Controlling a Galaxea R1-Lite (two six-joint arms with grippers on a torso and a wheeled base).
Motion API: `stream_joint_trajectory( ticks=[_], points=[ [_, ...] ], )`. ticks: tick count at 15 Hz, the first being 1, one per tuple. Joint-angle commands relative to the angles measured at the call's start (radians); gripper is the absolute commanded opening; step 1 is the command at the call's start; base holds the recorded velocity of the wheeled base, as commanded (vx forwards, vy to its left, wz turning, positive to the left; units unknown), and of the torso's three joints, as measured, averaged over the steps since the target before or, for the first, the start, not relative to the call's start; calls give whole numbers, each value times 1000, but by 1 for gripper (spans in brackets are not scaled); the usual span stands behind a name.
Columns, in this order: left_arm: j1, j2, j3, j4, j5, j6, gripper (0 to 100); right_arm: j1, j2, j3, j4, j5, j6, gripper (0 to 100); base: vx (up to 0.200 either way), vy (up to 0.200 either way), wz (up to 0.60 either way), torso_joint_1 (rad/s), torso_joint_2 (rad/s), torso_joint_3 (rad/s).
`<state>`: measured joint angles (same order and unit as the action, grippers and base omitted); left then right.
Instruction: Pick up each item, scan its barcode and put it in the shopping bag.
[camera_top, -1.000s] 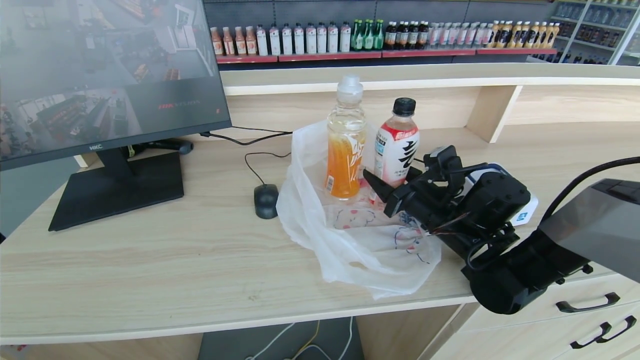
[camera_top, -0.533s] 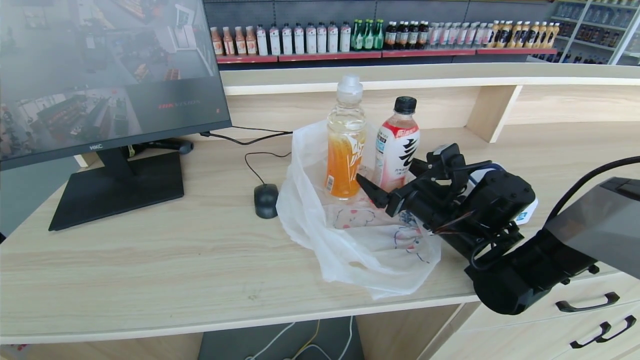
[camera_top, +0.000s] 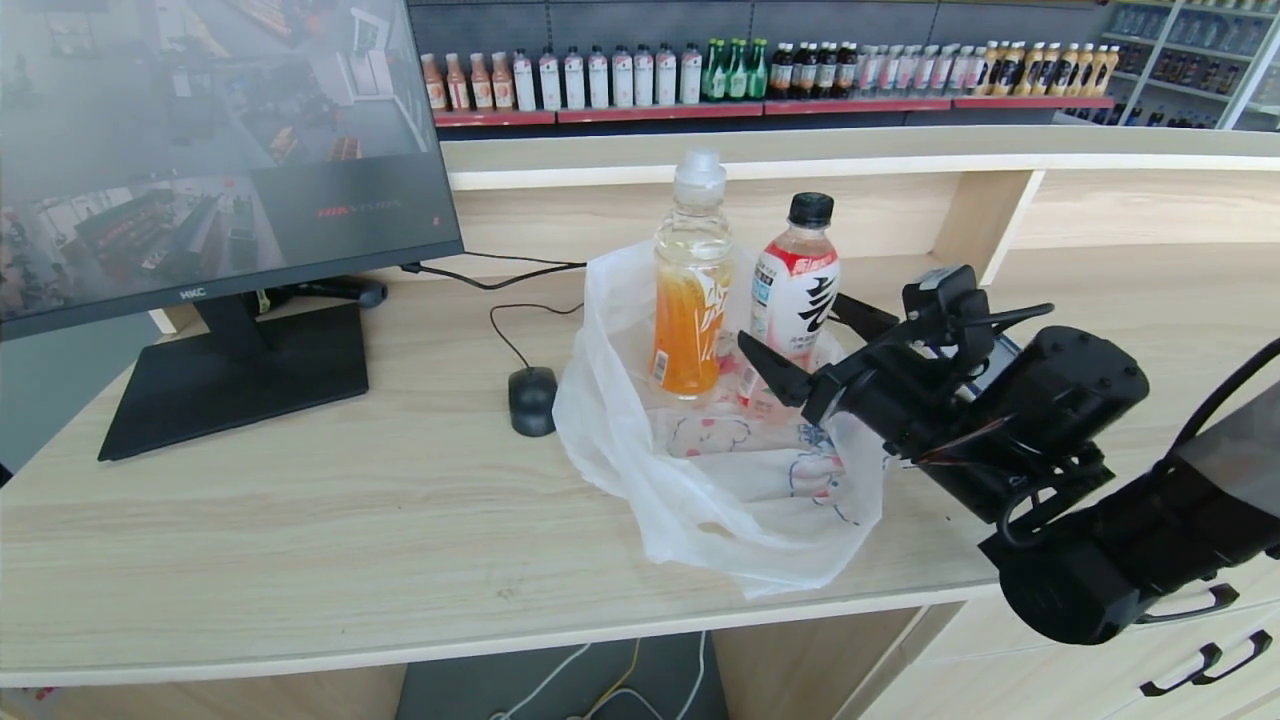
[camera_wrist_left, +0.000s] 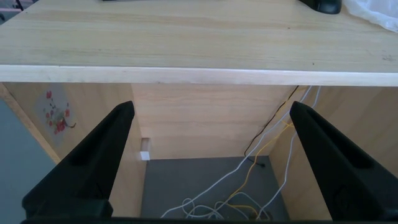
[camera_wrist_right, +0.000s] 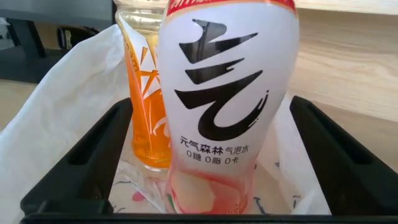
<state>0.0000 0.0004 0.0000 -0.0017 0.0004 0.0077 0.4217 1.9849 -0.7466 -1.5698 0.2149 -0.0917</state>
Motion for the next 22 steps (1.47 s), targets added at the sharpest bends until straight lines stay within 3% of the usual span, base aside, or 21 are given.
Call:
stream_joint_trajectory(
  ticks=[1,8,10,13,15,16,18,19,22],
  points=[
    [0,0,0,-1,0,0,100,-52,-138,98,-1,1,1,100,0,0,0,0,0,0],
    [0,0,0,0,1,0,100,-66,-491,527,-1,-2,-8,100,0,0,0,0,0,0],
    [0,0,0,-1,0,0,100,-67,-644,737,-1,-5,-31,100,0,0,0,0,0,0],
    [0,0,0,0,0,6,100,-66,-813,747,33,-78,-25,100,0,0,0,0,0,0],
    [0,0,0,0,0,5,100,-67,-887,747,201,-81,-26,100,0,0,0,0,0,0],
    [0,0,0,0,0,5,100,-67,-890,747,209,-81,-26,100,0,0,0,0,0,0],
    [0,0,0,0,1,5,100,-69,-1086,747,534,-144,-59,100,0,0,0,0,0,0],
    [0,0,0,0,0,5,100,-67,-1255,747,792,-155,-59,100,0,0,0,0,0,0],
    [0,0,0,0,0,3,100,-69,-1624,747,1261,-155,-57,100,0,0,0,0,0,0]
  ],
)
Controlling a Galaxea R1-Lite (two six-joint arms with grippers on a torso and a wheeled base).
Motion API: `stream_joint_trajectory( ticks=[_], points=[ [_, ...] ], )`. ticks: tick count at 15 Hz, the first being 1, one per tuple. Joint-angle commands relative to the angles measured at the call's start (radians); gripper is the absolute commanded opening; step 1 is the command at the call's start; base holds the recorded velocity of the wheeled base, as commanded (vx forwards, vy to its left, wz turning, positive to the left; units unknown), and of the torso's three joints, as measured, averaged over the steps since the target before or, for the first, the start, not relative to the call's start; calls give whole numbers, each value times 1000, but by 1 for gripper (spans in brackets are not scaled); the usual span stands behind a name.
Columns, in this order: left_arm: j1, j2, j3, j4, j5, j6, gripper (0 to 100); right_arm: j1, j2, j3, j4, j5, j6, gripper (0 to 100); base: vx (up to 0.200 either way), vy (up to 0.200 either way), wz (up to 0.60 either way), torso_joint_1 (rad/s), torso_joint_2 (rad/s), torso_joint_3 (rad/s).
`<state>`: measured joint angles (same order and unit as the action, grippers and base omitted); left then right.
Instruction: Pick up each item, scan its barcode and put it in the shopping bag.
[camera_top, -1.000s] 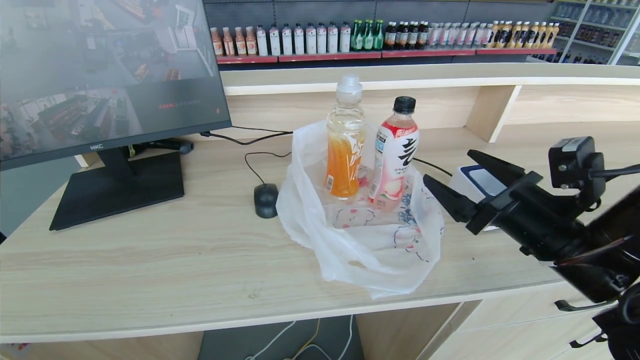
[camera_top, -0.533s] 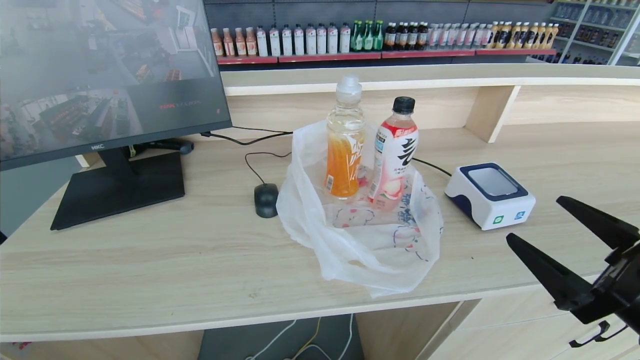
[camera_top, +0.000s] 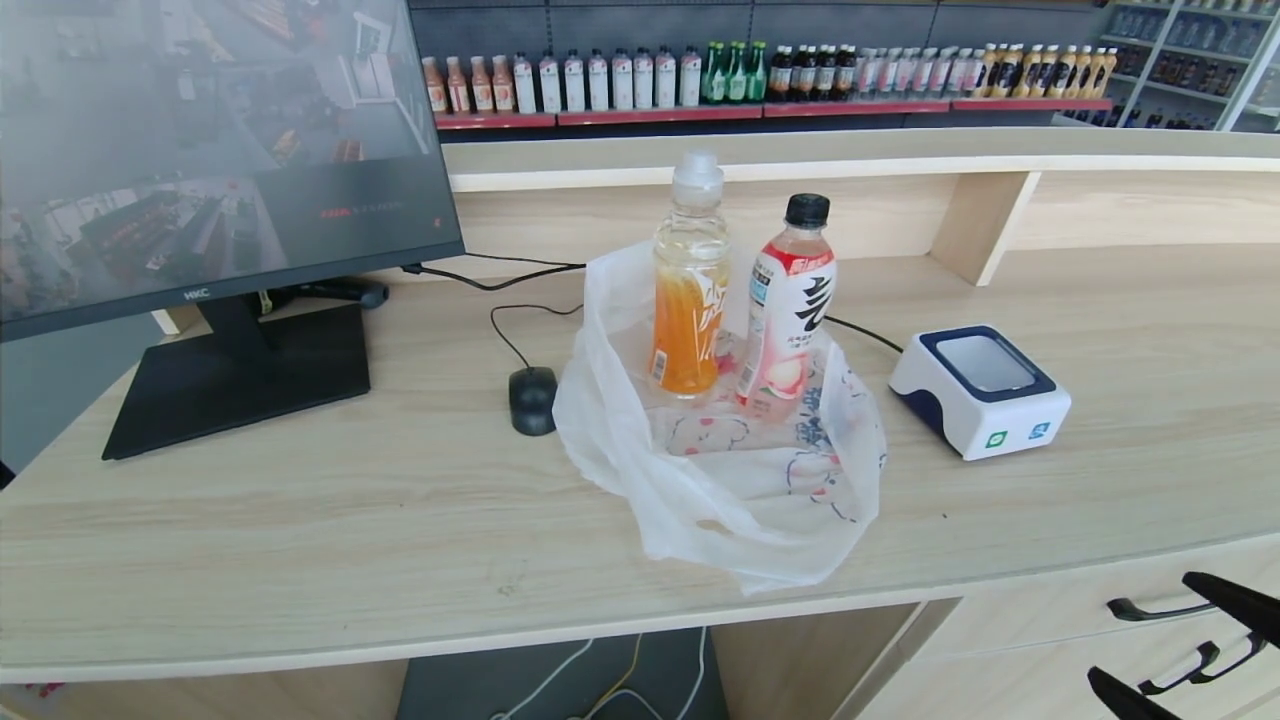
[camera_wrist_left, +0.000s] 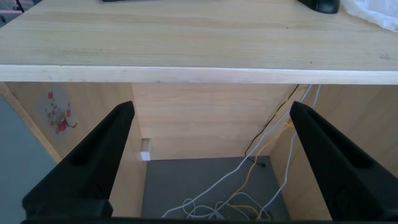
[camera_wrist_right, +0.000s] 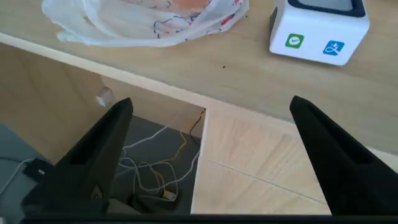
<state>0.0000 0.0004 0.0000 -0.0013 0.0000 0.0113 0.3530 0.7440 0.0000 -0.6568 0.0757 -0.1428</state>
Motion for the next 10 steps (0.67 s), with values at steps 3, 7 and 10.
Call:
stream_joint_trajectory(
  ticks=[3,7,10],
  points=[
    [0,0,0,0,0,-2,100,-16,-632,-3,635,-31,-1,100,0,0,0,0,0,0],
    [0,0,0,0,0,-1,100,-221,-591,0,651,-65,77,100,0,0,0,0,0,0],
    [0,0,0,0,2,-1,100,-324,-644,0,651,-67,68,100,0,0,0,0,0,0]
  ],
)
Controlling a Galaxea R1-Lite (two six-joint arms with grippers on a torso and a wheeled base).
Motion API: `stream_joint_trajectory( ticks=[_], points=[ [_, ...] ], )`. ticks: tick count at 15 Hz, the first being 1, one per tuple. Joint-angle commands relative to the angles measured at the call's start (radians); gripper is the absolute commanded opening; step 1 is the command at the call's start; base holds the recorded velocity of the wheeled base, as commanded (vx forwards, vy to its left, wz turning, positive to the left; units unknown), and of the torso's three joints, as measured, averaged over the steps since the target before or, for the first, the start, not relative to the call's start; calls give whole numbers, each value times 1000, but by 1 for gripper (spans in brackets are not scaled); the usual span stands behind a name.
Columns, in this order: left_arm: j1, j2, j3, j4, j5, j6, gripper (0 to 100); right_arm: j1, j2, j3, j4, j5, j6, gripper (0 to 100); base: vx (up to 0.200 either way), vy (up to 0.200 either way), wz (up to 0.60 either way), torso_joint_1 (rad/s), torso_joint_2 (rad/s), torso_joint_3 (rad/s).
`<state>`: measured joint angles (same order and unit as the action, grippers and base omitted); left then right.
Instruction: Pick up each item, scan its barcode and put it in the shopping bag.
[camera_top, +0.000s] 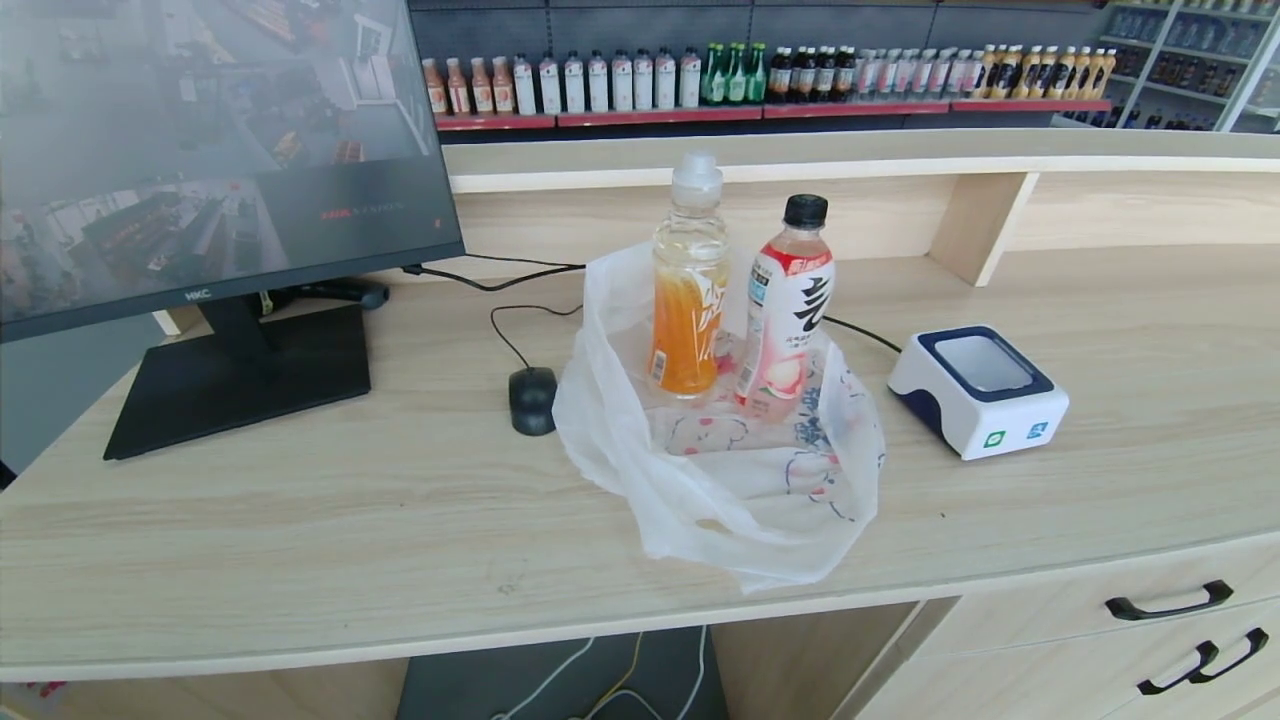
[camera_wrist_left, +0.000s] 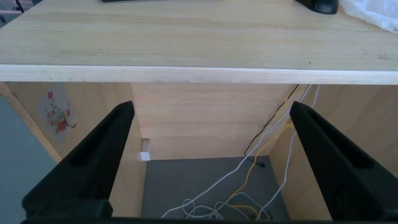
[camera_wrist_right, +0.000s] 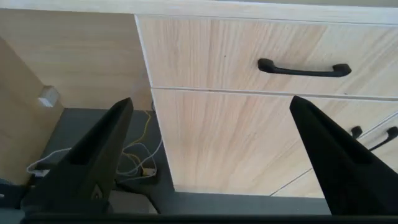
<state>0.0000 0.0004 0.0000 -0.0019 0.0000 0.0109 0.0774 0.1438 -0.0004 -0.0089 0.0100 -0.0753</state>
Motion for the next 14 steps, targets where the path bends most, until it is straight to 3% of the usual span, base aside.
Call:
stream_joint_trajectory(
  ticks=[1,5,8,14],
  points=[
    [0,0,0,0,0,0,100,-51,-79,0,3,-1,2,100,0,0,0,0,0,0],
    [0,0,0,0,2,0,100,-70,-144,-1,6,-4,25,100,0,0,0,0,0,0],
    [0,0,0,0,0,0,100,-70,-144,0,6,-2,60,100,-200,0,0,6,4,4],
    [0,0,0,0,0,3,100,-70,-144,0,6,-2,60,100,0,0,0,0,0,0]
  ],
)
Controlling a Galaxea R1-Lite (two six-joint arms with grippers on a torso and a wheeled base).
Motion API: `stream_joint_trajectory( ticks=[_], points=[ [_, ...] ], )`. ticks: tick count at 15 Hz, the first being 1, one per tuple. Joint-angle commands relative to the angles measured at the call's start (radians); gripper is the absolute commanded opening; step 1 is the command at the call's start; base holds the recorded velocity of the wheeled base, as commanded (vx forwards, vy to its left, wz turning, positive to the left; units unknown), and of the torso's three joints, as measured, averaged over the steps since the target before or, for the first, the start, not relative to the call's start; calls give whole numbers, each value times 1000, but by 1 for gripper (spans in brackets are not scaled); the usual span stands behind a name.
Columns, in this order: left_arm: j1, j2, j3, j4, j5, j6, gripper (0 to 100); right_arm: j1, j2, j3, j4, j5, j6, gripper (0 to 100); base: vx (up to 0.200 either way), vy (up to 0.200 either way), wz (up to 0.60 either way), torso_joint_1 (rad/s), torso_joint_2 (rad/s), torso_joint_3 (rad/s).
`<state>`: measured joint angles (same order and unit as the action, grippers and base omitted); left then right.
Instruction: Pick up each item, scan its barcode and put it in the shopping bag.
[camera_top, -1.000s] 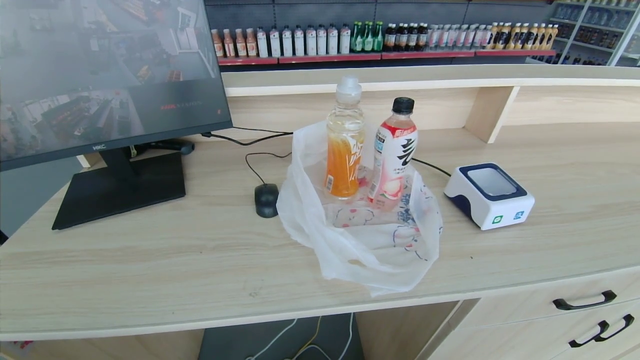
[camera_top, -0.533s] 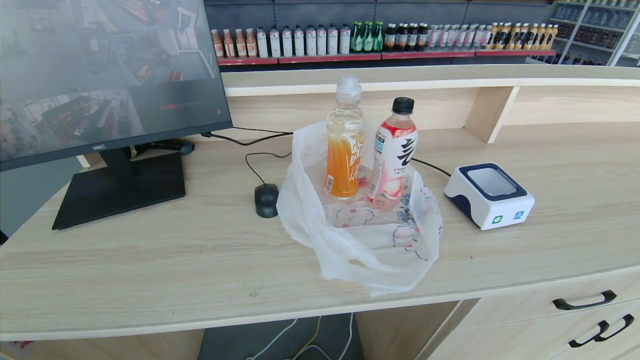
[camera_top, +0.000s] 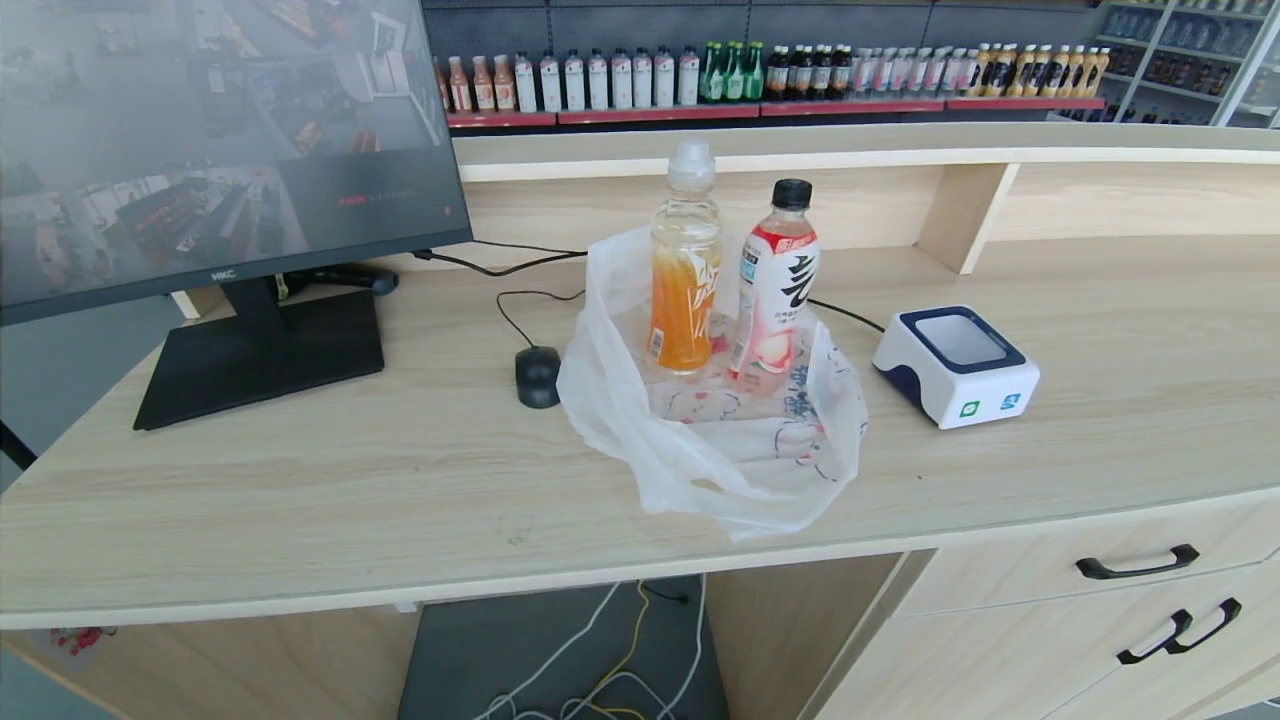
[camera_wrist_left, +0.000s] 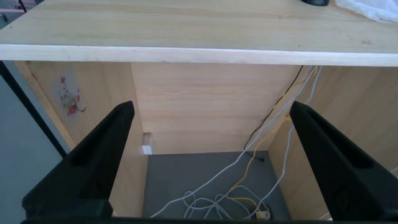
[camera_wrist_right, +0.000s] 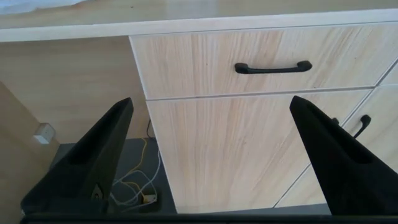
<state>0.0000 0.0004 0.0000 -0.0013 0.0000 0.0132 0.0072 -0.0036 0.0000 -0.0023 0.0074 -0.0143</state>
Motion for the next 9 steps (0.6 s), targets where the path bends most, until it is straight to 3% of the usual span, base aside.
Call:
stream_joint_trajectory(
  ticks=[1,9],
  points=[
    [0,0,0,0,2,-2,100,0,4,0,-1,0,-1,100,0,-200,0,2,2,-2],
    [2,0,0,0,2,-10,100,0,4,0,-1,2,-12,100,0,-200,0,5,4,2]
  ],
)
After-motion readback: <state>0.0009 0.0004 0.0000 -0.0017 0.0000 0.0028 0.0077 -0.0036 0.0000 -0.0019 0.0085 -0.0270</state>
